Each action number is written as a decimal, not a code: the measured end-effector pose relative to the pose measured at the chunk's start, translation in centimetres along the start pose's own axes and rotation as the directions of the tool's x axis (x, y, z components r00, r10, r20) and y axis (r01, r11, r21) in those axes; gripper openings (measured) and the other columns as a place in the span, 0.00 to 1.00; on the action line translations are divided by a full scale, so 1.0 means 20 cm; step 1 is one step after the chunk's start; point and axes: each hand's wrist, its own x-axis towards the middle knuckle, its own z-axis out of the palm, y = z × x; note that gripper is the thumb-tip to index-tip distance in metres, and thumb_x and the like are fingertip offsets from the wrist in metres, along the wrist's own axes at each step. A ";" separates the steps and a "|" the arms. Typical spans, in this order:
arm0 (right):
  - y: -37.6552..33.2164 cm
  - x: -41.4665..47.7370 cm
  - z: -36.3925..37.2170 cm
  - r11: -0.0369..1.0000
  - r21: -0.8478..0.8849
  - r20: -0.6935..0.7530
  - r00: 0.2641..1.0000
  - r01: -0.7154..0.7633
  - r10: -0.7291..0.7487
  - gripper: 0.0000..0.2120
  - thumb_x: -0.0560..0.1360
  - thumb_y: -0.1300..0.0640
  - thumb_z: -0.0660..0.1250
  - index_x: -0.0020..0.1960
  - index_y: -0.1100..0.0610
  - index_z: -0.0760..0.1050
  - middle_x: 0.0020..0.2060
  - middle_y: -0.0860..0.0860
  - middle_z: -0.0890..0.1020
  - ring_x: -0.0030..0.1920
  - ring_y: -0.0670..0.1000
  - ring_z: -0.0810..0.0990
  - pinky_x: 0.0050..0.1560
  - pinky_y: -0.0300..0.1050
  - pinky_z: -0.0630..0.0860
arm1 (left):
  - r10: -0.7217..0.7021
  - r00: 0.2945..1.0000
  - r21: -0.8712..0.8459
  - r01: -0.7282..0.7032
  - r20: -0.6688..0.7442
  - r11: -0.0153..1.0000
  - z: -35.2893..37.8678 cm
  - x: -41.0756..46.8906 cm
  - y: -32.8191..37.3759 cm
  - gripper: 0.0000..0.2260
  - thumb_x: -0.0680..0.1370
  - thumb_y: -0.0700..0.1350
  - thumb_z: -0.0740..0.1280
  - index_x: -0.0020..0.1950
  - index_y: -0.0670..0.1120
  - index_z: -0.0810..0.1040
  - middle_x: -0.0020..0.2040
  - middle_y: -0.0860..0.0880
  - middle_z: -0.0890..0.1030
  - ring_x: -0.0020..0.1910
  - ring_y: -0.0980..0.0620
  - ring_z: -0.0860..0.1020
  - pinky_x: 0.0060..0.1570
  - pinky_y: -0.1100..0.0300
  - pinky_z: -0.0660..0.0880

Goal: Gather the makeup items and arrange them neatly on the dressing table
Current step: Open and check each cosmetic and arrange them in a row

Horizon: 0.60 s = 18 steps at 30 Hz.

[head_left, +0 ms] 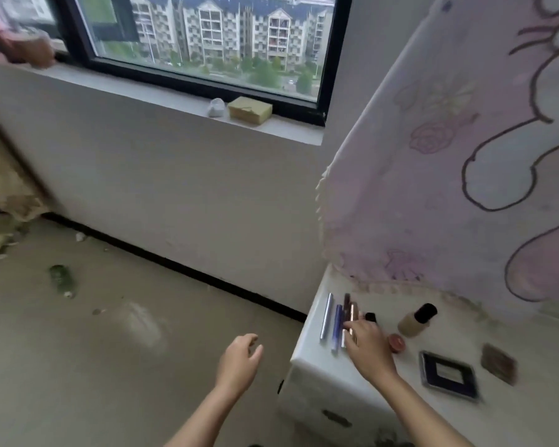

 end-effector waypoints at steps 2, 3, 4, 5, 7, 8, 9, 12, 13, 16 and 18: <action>0.02 0.00 0.03 0.998 0.022 0.024 0.998 -0.055 0.055 0.13 0.77 0.58 0.58 0.56 0.58 0.77 0.57 0.54 0.79 0.57 0.54 0.73 0.55 0.45 0.68 | 0.003 0.998 0.018 -0.005 0.061 1.000 0.05 0.07 0.02 0.14 0.77 0.44 0.61 0.62 0.43 0.74 0.57 0.46 0.78 0.54 0.50 0.76 0.55 0.60 0.70; 0.03 0.00 0.04 0.997 0.021 0.037 0.997 -0.074 0.073 0.12 0.77 0.58 0.58 0.55 0.58 0.77 0.57 0.55 0.79 0.56 0.54 0.74 0.53 0.45 0.69 | 0.005 0.996 0.026 -0.008 0.090 1.000 0.08 0.09 0.03 0.14 0.77 0.45 0.61 0.62 0.43 0.74 0.57 0.46 0.78 0.55 0.50 0.76 0.55 0.59 0.71; 0.05 -0.01 0.06 0.996 0.019 0.041 0.996 -0.085 0.084 0.11 0.77 0.58 0.58 0.53 0.58 0.77 0.58 0.56 0.78 0.55 0.55 0.74 0.52 0.46 0.69 | 0.009 0.993 0.030 -0.013 0.117 0.999 0.11 0.11 0.05 0.14 0.77 0.45 0.61 0.62 0.44 0.74 0.58 0.47 0.78 0.55 0.50 0.76 0.55 0.59 0.71; 0.06 -0.01 0.06 0.995 0.021 0.054 0.994 -0.100 0.099 0.11 0.77 0.58 0.58 0.52 0.58 0.77 0.57 0.55 0.78 0.54 0.55 0.74 0.51 0.45 0.69 | 0.017 0.990 0.036 -0.022 0.139 0.999 0.14 0.13 0.07 0.14 0.77 0.45 0.61 0.62 0.44 0.74 0.58 0.47 0.77 0.55 0.50 0.76 0.55 0.59 0.71; 0.09 0.00 0.05 0.993 0.020 0.072 0.990 -0.120 0.119 0.11 0.77 0.58 0.56 0.52 0.58 0.77 0.54 0.54 0.79 0.54 0.54 0.74 0.49 0.44 0.67 | 0.042 0.984 0.063 -0.053 0.172 0.997 0.20 0.17 0.12 0.14 0.77 0.45 0.61 0.62 0.45 0.74 0.59 0.48 0.77 0.56 0.50 0.76 0.55 0.59 0.71; 0.11 0.01 0.05 0.991 0.023 0.076 0.989 -0.132 0.130 0.12 0.78 0.58 0.56 0.53 0.57 0.77 0.52 0.54 0.79 0.53 0.53 0.74 0.49 0.43 0.67 | 0.058 0.982 0.076 -0.073 0.181 0.994 0.22 0.18 0.15 0.15 0.77 0.45 0.60 0.62 0.45 0.74 0.59 0.48 0.77 0.56 0.51 0.76 0.54 0.59 0.70; 0.12 0.03 0.04 0.989 0.032 0.078 0.987 -0.145 0.142 0.12 0.78 0.59 0.56 0.53 0.57 0.77 0.51 0.53 0.80 0.53 0.53 0.74 0.49 0.43 0.67 | 0.073 0.980 0.085 -0.090 0.186 0.992 0.25 0.20 0.18 0.15 0.77 0.46 0.60 0.62 0.45 0.74 0.59 0.48 0.77 0.56 0.51 0.75 0.53 0.60 0.70; 0.16 0.10 0.02 0.988 0.056 0.074 0.987 -0.144 0.139 0.12 0.78 0.59 0.56 0.55 0.58 0.77 0.52 0.53 0.79 0.56 0.53 0.73 0.49 0.41 0.64 | 0.103 0.975 0.109 -0.126 0.197 0.986 0.31 0.24 0.26 0.15 0.77 0.46 0.59 0.63 0.46 0.73 0.59 0.49 0.76 0.56 0.52 0.75 0.50 0.60 0.69; 0.17 0.14 0.01 0.989 0.054 0.079 0.988 -0.139 0.135 0.12 0.78 0.60 0.56 0.56 0.58 0.77 0.53 0.53 0.79 0.57 0.53 0.72 0.49 0.41 0.64 | 0.102 0.975 0.117 -0.127 0.197 0.985 0.33 0.25 0.29 0.15 0.77 0.46 0.59 0.64 0.47 0.72 0.60 0.50 0.75 0.56 0.52 0.75 0.49 0.61 0.69; 0.18 0.28 -0.01 0.994 0.048 0.101 0.991 -0.096 0.091 0.12 0.77 0.61 0.57 0.55 0.60 0.77 0.53 0.55 0.80 0.58 0.56 0.73 0.54 0.45 0.67 | 0.083 0.982 0.135 -0.107 0.172 0.985 0.39 0.29 0.35 0.16 0.77 0.46 0.59 0.64 0.48 0.72 0.59 0.51 0.75 0.55 0.53 0.75 0.47 0.62 0.68; 0.17 0.39 -0.01 0.996 0.065 0.123 0.991 -0.060 0.051 0.12 0.77 0.61 0.57 0.56 0.59 0.76 0.55 0.56 0.79 0.59 0.56 0.72 0.56 0.45 0.67 | 0.049 0.989 0.152 -0.071 0.142 0.986 0.43 0.30 0.38 0.15 0.77 0.47 0.59 0.63 0.48 0.73 0.58 0.51 0.75 0.55 0.53 0.75 0.46 0.62 0.67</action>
